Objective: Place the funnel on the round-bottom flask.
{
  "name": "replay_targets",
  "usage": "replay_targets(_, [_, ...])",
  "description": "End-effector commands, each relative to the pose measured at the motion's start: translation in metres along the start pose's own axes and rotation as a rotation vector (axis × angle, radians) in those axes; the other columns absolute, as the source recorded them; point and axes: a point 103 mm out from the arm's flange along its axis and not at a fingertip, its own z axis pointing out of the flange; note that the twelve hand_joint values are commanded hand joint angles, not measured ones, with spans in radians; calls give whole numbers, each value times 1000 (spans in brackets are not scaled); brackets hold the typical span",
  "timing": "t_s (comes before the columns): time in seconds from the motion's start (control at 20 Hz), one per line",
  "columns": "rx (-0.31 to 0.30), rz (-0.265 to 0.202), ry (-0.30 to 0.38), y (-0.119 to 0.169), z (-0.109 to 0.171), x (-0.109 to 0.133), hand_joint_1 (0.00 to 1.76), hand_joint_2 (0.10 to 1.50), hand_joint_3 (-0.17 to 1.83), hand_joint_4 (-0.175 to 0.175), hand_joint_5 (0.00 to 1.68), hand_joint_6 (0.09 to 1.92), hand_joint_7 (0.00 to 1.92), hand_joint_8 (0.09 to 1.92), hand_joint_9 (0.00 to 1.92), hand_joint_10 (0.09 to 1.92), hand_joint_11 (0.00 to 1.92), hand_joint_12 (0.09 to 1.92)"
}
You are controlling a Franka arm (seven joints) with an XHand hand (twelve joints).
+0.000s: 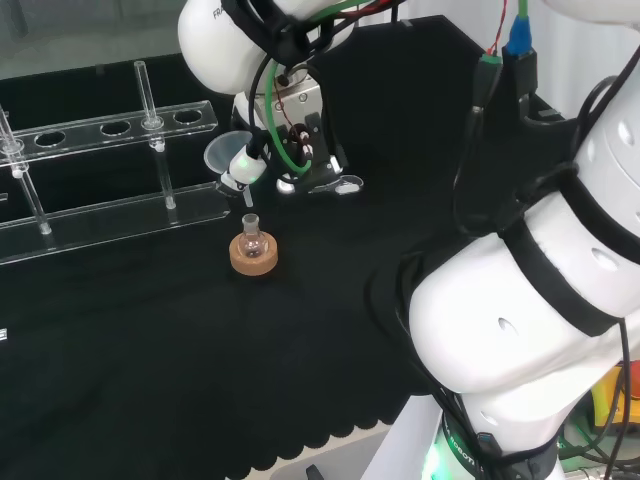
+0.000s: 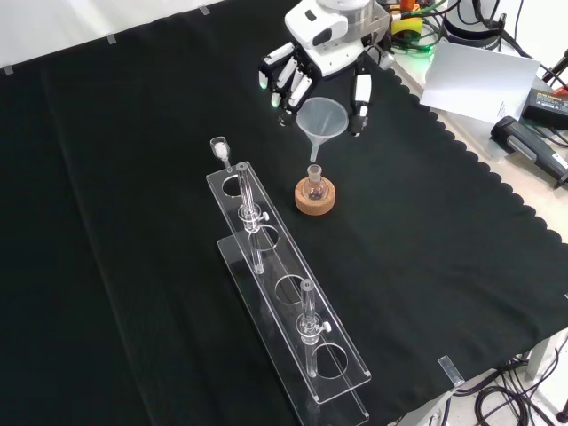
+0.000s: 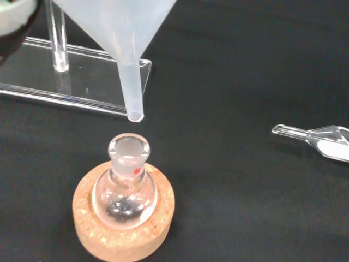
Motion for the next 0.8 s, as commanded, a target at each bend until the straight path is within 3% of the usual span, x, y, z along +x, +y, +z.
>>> replay_targets(0.05, [-15, 19, 1, 8, 2, -4, 854, 534, 675, 175, 1043, 281, 1231, 87, 767, 325, 0, 1237])
replay_targets(0.45, [17, 59, 52, 8, 6, -8, 854, 531, 684, 175, 1042, 285, 1233, 87, 768, 323, 0, 1238])
replay_targets(0.8, [20, 62, 80, 4, 10, -6, 855, 528, 692, 175, 1043, 289, 1235, 87, 769, 322, 0, 1239])
